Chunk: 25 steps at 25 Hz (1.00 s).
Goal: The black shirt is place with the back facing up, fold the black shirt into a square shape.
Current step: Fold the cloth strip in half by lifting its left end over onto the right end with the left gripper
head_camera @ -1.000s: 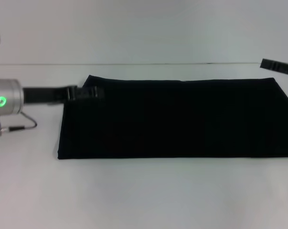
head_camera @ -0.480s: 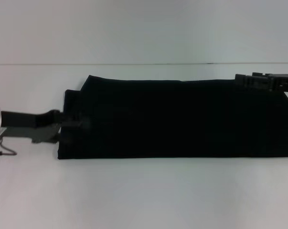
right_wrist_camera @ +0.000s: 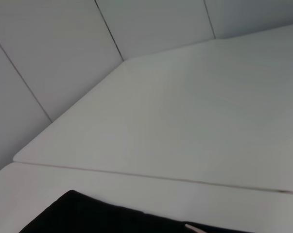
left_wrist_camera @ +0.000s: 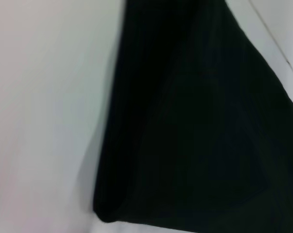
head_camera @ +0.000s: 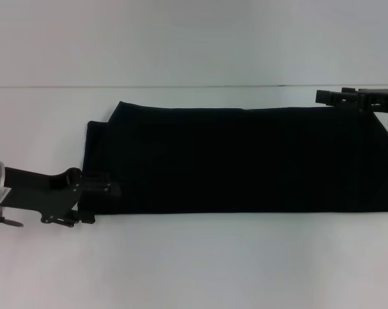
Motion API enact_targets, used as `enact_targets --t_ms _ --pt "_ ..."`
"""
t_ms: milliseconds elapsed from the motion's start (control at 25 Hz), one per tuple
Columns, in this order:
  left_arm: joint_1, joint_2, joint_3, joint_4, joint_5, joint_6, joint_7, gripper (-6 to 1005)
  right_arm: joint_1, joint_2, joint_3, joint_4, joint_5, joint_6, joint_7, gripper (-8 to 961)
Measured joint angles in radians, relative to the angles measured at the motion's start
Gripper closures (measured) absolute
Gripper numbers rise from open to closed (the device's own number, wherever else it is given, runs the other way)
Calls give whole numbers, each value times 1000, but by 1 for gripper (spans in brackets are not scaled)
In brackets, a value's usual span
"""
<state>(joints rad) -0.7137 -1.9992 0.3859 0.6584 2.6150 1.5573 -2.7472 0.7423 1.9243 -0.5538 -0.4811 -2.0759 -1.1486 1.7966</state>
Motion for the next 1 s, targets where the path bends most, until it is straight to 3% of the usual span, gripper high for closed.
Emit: enact_targets --t_ms 480,1000 --pt "3 0 -14 -47 7 -62 -179 114 2 1 9 -10 6 25 0 79" --pt "7 2 -32 -96 22 -135 -227 114 1 1 11 -20 8 29 -1 82"
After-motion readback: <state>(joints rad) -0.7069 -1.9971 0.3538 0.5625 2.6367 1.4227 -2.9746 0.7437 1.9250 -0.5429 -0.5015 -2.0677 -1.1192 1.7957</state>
